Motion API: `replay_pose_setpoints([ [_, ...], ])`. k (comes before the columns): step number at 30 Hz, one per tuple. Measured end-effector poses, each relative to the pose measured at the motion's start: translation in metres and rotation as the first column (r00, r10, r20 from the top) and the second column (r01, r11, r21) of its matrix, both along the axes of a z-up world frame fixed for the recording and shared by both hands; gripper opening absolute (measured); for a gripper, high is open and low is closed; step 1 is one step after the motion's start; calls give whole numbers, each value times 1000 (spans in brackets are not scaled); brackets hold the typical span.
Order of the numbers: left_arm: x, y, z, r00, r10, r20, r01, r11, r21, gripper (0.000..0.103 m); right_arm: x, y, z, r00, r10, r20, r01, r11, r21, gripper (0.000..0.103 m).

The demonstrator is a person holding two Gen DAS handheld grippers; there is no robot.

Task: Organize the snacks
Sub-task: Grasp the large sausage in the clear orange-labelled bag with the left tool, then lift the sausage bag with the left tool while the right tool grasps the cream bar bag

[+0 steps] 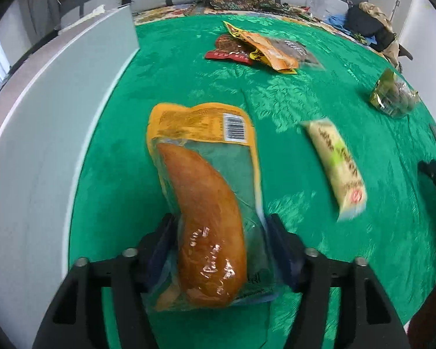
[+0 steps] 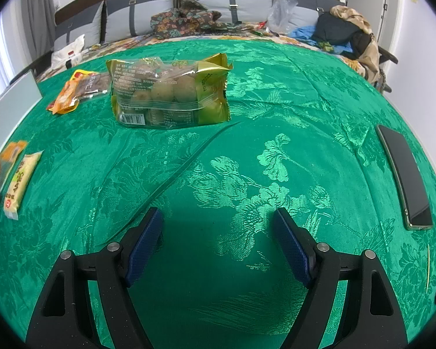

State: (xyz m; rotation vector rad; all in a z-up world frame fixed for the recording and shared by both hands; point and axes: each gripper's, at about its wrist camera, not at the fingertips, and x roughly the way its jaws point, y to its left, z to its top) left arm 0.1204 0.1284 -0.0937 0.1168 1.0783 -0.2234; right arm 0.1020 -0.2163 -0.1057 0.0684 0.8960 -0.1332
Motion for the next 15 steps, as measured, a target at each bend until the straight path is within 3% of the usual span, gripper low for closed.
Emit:
replay_pose_setpoints([
  [1, -1, 2, -2, 1000, 8, 8, -8, 1000, 7, 82, 0, 0, 0, 1000, 0, 0, 0, 1000, 0, 81],
  [7, 7, 10, -9, 995, 64, 71, -63, 998, -9, 102, 0, 0, 0, 1000, 0, 0, 0, 1000, -1, 81],
  [10, 1, 14, -10, 989, 71, 128, -68, 997, -22, 103, 0, 0, 0, 1000, -1, 0, 1, 1000, -1, 81],
  [15, 4, 12, -10, 987, 78, 142, -75, 997, -24, 103, 0, 0, -1, 1000, -1, 0, 1, 1000, -1, 81],
])
